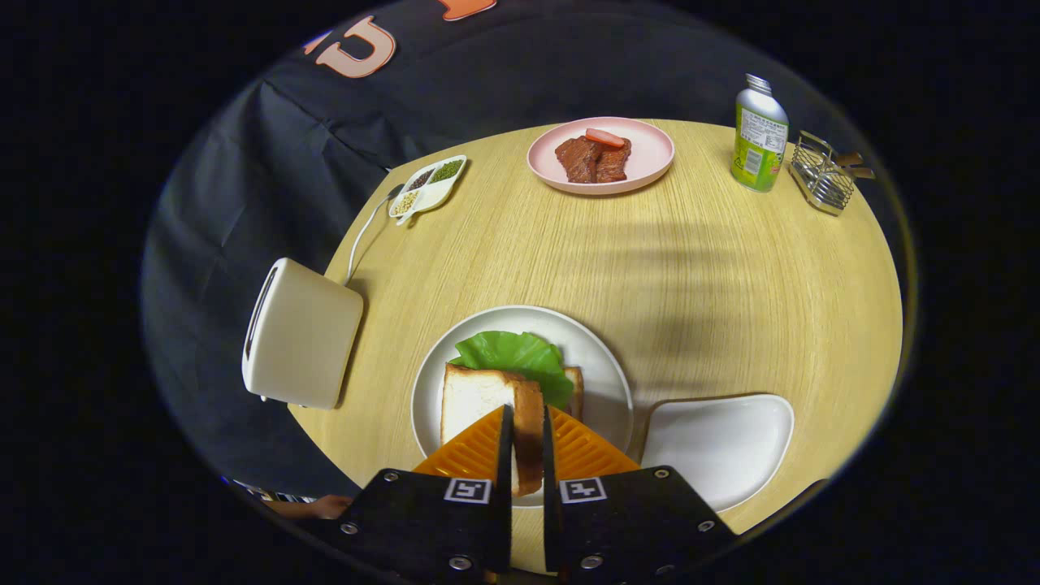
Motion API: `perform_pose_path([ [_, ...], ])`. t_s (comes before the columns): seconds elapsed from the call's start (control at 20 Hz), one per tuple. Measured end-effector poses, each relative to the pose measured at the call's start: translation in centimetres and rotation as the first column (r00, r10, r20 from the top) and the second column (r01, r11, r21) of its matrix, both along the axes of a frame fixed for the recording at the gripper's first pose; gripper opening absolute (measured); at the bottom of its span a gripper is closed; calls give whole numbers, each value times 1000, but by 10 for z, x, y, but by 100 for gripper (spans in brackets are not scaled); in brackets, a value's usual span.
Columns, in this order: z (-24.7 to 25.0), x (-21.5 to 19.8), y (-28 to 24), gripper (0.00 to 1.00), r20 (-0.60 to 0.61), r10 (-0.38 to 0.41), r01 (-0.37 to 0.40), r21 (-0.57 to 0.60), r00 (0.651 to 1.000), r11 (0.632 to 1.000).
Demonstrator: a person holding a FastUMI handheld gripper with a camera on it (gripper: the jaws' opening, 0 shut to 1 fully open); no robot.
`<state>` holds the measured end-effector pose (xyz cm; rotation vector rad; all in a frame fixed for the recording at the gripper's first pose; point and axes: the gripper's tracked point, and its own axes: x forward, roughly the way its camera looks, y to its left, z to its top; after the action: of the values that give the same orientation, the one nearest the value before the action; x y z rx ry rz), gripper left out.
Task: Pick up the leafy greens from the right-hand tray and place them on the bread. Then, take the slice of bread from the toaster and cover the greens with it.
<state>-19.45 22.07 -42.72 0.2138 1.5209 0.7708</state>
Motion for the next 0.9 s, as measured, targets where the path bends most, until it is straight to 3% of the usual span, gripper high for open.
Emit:
perform_pose_path([
  [0.15, -22, 1, -21, 35, 68, 55, -48, -109, 996, 993],
  [0.2, -24, 2, -24, 35, 76, 57, -48, -118, 995, 992],
  [0.6, 10, 28, -16, 55, 160, -50, 53, -14, 986, 998],
  [0.8, 67, 66, -22, 71, 331, -93, 84, 44, 939, 996],
  [0.9, 100, 84, -24, 74, 397, -129, 105, 80, 909, 991],
])
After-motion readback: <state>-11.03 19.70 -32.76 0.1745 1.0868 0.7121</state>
